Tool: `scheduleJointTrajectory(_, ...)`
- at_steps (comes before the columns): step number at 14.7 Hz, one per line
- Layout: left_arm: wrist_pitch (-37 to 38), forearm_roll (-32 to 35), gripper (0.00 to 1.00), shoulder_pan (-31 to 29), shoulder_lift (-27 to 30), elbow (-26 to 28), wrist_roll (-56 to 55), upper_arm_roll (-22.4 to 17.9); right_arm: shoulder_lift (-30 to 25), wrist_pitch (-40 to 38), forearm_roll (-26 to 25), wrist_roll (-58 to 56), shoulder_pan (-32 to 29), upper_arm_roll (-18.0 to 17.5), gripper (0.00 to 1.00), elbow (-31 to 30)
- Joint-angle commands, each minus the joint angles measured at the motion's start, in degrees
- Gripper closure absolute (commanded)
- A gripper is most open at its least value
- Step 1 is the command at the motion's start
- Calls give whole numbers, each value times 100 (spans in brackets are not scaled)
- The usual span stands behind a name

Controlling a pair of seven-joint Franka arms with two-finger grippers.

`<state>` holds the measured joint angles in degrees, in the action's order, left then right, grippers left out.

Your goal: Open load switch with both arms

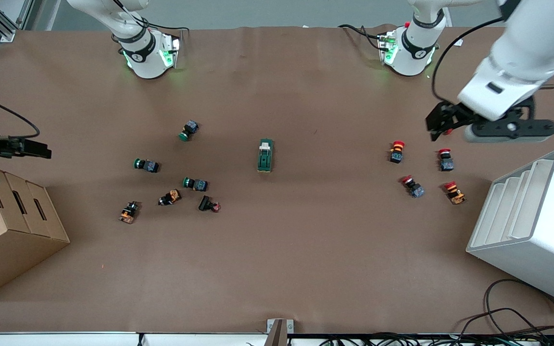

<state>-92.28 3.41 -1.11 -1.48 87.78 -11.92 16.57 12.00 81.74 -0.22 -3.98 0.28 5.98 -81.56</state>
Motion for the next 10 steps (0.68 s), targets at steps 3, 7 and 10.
scheduleJointTrajectory(3, 184, -368, 0, 382, 675, 679, 717, -970, -979, 264, 4, -50, 16, 26, 0, -975)
scheduleJointTrajectory(7, 185, -359, 0, 392, 781, 697, 718, -1085, -1507, 237, 13, -50, 7, -27, 0, -1275)
scheduleJointTrajectory(10, 185, -350, 0, 296, 675, 574, 936, -1112, -1735, 71, 13, -50, 34, -26, 0, -1258)
